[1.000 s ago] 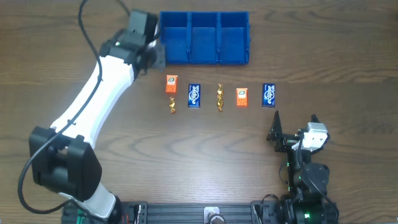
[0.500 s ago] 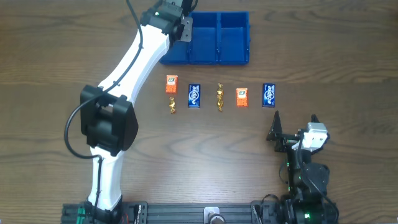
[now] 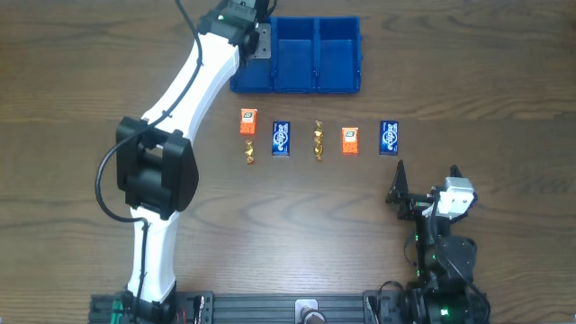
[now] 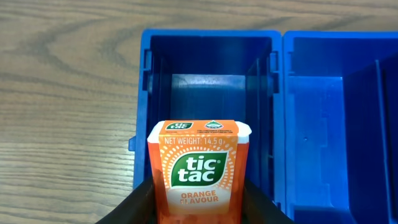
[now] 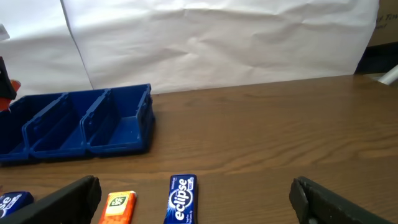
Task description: Sort Candies Into Trays
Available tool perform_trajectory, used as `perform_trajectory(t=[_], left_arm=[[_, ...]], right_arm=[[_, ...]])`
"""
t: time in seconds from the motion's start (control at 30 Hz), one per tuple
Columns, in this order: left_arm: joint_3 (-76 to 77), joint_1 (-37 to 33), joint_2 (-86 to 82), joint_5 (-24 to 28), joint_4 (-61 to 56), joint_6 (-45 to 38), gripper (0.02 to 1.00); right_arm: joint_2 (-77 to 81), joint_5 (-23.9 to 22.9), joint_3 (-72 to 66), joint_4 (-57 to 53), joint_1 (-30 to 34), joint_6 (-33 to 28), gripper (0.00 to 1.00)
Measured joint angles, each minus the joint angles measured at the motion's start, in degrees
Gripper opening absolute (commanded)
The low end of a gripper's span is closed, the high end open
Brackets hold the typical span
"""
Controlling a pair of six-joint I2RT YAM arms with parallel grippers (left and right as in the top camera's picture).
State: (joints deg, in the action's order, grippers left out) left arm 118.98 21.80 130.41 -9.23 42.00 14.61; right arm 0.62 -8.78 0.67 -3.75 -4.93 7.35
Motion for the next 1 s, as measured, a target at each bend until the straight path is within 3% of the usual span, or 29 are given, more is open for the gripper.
perform_trajectory(t=[0.17,0.23,0.4,0.43,1.0], left_arm=[[0.0,0.0,2.6,0.1,0.1,0.7,0.332],[0.0,0.0,3.0,0.1,0.0,0.7,0.393],[0.0,0.0,3.0,0.1,0.0,1.5,0.884],[0.0,0.0,3.0,0.1,0.0,1.1,0.93],[0.1,0.0,2.8,2.9,0.7,1.7,0.998]], right_arm=[[0.0,0.0,0.0,0.0,0.0,0.0,0.998],[0.0,0.0,0.0,0.0,0.0,0.0,0.998],[0.0,0.0,0.0,0.0,0.0,0.0,0.998],[0.0,0.0,0.0,0.0,0.0,0.0,0.998],[0.0,0.0,0.0,0.0,0.0,0.0,0.998]])
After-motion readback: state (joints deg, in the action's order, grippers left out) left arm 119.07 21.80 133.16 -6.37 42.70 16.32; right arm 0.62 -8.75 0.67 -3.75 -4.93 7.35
